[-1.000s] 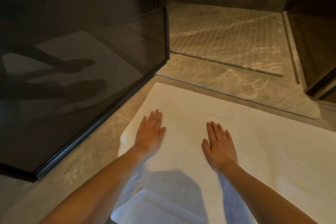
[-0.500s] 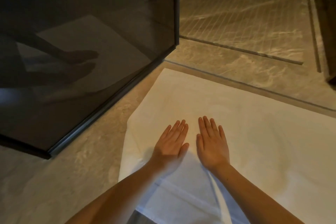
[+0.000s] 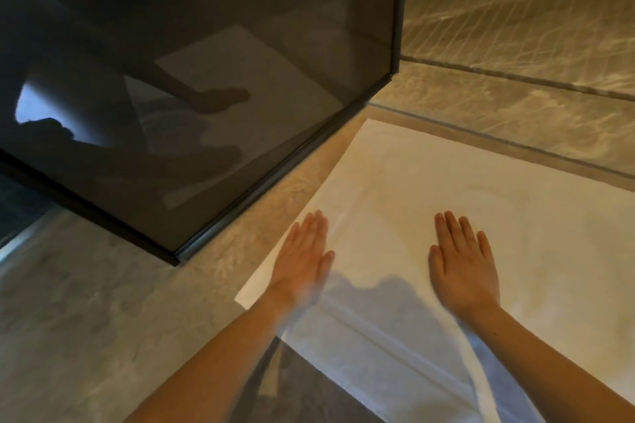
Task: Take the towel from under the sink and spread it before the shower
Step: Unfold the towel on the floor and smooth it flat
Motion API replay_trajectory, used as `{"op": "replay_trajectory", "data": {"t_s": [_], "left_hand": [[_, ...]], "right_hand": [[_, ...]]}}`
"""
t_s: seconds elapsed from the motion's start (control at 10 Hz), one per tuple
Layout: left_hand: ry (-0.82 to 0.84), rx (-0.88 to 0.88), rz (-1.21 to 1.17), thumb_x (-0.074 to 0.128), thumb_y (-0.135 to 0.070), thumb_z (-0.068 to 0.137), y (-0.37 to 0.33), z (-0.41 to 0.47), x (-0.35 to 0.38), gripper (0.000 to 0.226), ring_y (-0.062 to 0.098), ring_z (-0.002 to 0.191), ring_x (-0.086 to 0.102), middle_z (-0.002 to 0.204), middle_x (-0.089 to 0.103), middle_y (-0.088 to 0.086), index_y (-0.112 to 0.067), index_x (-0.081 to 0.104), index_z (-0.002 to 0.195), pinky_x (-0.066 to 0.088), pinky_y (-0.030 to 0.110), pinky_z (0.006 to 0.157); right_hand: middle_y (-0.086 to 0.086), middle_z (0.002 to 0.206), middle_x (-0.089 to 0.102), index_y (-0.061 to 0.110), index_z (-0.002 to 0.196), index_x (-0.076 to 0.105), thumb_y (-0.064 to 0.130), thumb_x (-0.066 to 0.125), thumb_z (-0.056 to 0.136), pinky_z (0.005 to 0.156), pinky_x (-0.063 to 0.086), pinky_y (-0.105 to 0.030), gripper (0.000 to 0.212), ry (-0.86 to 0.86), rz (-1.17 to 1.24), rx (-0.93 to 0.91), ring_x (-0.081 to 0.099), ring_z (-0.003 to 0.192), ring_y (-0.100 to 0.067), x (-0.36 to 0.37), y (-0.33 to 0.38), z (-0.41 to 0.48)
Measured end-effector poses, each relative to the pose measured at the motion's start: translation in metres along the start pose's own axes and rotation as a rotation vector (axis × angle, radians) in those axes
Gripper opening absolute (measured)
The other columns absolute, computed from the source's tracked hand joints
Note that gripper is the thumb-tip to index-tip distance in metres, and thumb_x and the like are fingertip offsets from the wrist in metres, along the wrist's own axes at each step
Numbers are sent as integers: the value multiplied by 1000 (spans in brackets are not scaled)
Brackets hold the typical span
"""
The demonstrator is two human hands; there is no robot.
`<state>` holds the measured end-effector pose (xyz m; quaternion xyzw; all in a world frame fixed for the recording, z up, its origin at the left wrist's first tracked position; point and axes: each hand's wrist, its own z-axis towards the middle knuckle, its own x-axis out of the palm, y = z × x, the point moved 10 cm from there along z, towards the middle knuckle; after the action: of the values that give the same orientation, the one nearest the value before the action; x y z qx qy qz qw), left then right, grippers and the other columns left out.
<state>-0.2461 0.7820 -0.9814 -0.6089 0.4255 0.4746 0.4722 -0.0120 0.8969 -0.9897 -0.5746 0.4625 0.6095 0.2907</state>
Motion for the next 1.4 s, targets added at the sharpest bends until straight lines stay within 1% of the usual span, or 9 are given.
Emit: {"op": "replay_trajectory", "data": {"t_s": [0.1,0.2,0.4,0.5,1.0,1.1,1.2,1.3,1.4], "left_hand": [[-86,277,-136,29,-38,103,-92,-10,1,59,18,150,7,162,14,7,-9,19,153,7,36,122],[-87,327,-113,32,-37,103,-121,-21,16,57,19,149,15,160,22,8,-8,25,152,18,40,120],[-38,162,-43,12,-48,102,-52,-22,18,62,8,148,-11,162,-7,-3,-19,-2,155,2,34,122],[-22,107,-94,13,-50,102,-27,-26,13,62,3,146,-15,162,-14,-10,-25,-10,154,-8,27,119],[3,104,-100,5,-57,98,-3,-36,6,65,0,144,-21,159,-21,-13,-26,-17,151,-15,22,116],[-34,117,-91,4,-56,98,-9,-28,3,64,1,144,-21,159,-22,-14,-28,-18,151,-16,23,116],[-104,172,-86,14,-50,100,-36,4,-7,62,5,147,-14,161,-13,-11,-24,-7,153,-11,26,118],[-158,303,-25,19,-42,101,-94,53,-16,59,17,149,5,160,3,-3,-15,12,154,-1,33,120],[-164,384,26,18,-36,104,-152,106,-13,56,16,149,-6,160,-7,-4,-17,2,154,-11,32,119]], "right_hand": [[2,164,1,20,156,0,35,14,102,122,-2,-38,58,0,-12,7,-4,150,-16,-2,2,0],[1,164,2,20,156,0,36,14,102,122,0,-39,58,-3,-8,2,-3,150,-17,-3,2,-1],[2,164,-4,21,156,-4,37,12,102,122,-3,-38,58,17,17,-8,-9,150,-15,-1,3,-2],[3,164,-6,21,156,-6,36,12,102,122,-4,-38,58,9,13,1,-10,150,-15,0,6,-2],[3,164,-5,21,156,-6,37,13,102,122,-5,-37,59,10,26,-7,-9,150,-16,7,34,-2],[3,164,-4,22,156,-3,36,15,102,121,-7,-36,58,7,53,-8,-9,150,-16,3,35,-2],[3,164,2,20,157,4,34,19,103,121,-7,-34,57,-21,137,21,-5,150,-15,-6,32,2],[2,164,6,18,157,8,33,22,104,121,-5,-34,56,-77,175,57,-2,151,-16,-20,21,17],[0,164,4,16,156,6,32,20,104,121,-6,-34,56,-87,126,91,-4,151,-18,-29,0,35]]}}
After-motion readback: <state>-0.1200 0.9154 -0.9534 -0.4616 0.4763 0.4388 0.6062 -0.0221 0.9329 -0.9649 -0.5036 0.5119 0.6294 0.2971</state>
